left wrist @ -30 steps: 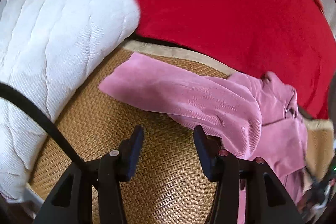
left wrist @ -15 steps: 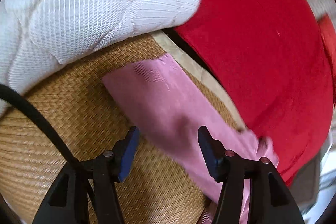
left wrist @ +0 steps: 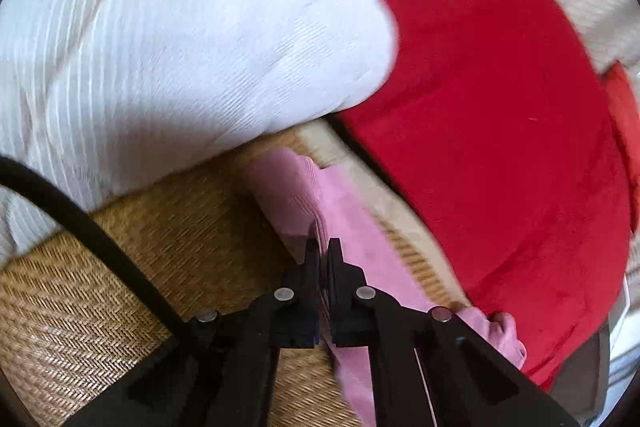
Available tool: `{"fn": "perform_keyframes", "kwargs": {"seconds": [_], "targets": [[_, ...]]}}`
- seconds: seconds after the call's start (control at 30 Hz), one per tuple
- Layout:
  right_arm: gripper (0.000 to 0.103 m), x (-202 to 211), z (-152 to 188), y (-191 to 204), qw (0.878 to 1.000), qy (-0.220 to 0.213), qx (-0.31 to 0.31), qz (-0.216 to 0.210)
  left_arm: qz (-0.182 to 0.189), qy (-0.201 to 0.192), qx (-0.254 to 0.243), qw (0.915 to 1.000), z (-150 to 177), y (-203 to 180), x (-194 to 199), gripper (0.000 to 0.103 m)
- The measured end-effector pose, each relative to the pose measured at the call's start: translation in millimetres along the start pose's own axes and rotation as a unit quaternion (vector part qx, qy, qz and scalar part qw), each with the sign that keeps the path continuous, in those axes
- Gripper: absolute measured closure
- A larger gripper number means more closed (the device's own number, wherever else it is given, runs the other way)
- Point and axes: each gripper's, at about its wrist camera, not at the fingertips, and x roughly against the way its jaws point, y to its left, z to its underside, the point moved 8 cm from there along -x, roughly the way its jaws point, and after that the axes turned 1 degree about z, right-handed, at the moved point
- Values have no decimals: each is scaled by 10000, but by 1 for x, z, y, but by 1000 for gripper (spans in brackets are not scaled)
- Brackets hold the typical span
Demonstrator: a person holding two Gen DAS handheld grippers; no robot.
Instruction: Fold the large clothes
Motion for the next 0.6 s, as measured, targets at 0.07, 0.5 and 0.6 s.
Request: {"fn": "perform_keyframes", "kwargs": {"seconds": [0.07, 0.5, 0.6], "targets": [[46, 3, -2, -3, 10000, -48, -62, -3, 62, -41, -349, 9994, 0, -23, 12, 101], [46, 37, -24, -42, 9946, -437, -930, -167, 1046, -29, -3331, 9371, 107, -258, 121, 101], [46, 47, -28, -58, 9911, -543, -1204, -164, 1440, 205, -3967, 9063, 171, -310, 129, 101]]}}
